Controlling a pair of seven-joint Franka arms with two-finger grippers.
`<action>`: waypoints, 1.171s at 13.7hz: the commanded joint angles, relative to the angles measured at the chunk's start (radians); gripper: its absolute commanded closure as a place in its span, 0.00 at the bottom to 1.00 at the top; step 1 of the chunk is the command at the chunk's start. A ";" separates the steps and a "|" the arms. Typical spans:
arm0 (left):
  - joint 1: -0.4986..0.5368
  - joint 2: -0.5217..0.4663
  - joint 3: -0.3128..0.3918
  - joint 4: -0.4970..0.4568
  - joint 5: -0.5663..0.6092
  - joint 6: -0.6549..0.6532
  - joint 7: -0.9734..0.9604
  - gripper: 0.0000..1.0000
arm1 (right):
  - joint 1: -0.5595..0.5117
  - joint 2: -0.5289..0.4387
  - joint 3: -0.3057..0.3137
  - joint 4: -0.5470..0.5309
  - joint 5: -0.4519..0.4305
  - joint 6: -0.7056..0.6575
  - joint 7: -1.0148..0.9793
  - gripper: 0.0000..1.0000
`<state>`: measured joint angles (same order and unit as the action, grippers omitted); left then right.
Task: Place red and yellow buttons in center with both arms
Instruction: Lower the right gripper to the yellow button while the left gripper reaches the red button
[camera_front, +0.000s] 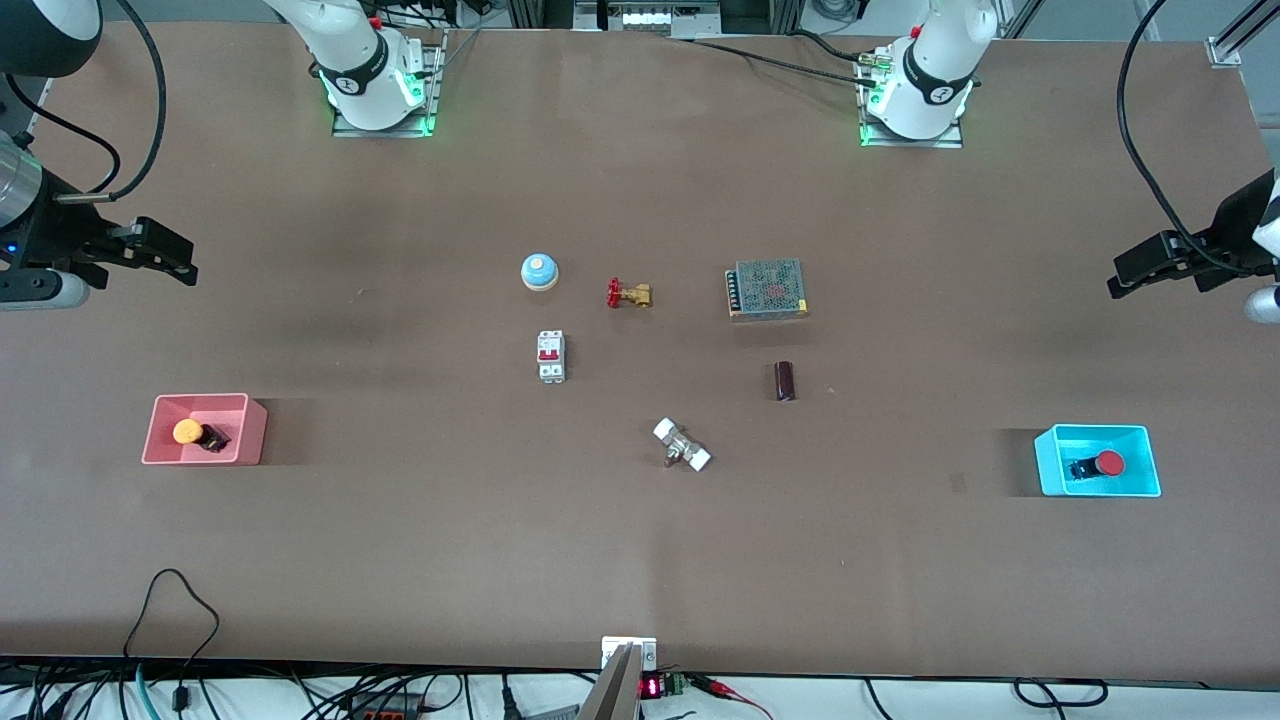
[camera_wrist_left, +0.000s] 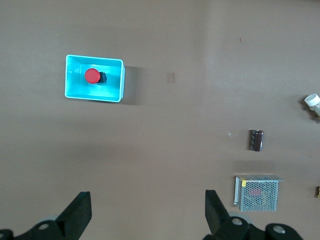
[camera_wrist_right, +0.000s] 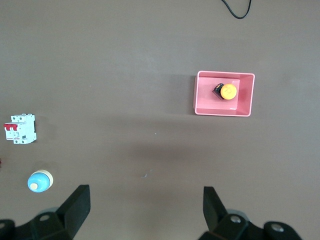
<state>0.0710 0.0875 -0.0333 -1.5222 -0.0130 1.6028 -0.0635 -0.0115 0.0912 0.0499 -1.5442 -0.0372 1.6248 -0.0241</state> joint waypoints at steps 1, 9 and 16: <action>0.003 -0.018 -0.004 -0.009 -0.007 -0.007 0.005 0.00 | -0.001 0.001 0.004 0.003 -0.004 0.006 0.007 0.00; 0.039 0.180 0.010 0.019 0.021 -0.035 0.004 0.00 | -0.008 0.054 -0.007 0.004 -0.001 0.018 0.000 0.00; 0.185 0.481 0.009 0.079 0.028 0.299 0.040 0.00 | -0.050 0.205 -0.018 -0.010 -0.047 0.179 -0.135 0.00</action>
<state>0.2123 0.5085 -0.0176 -1.4877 -0.0008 1.8336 -0.0567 -0.0366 0.2581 0.0340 -1.5541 -0.0595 1.7430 -0.0869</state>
